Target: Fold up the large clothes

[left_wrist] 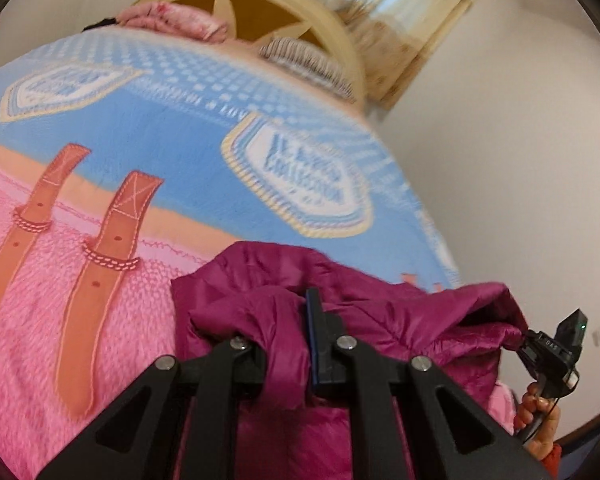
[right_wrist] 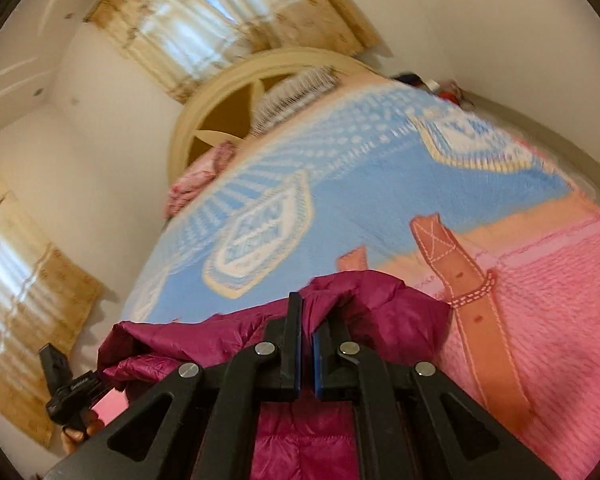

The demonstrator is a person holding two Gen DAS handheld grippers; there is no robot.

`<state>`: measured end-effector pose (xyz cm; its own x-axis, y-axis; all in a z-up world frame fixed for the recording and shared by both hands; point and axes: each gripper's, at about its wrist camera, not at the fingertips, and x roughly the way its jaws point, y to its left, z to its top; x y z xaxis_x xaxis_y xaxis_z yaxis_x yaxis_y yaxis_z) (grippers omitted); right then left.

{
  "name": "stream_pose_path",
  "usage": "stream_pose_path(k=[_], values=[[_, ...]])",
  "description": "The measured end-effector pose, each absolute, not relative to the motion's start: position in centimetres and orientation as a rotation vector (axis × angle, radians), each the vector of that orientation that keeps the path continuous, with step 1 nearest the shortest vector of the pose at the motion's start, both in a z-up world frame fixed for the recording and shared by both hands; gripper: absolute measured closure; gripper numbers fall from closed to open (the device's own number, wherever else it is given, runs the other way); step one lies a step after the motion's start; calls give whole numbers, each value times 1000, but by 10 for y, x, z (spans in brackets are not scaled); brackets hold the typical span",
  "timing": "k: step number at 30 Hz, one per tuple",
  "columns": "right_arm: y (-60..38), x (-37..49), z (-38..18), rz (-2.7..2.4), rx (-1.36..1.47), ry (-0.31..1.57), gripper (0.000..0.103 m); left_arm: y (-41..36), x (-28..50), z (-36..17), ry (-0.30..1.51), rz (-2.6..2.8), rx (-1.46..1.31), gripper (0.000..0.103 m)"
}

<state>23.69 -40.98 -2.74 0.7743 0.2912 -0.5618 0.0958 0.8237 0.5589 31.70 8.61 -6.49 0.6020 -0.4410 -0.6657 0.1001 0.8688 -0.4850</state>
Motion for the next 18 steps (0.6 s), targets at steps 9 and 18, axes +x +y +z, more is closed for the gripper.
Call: stream_pose_path(k=[9,18], values=[[-432,300,-103,55,813,822,96,97,368,-104,1055,-340,-535,86],[-479,273,-44,-57,838,599,41,160,353,-40,864,-200,-527,9]])
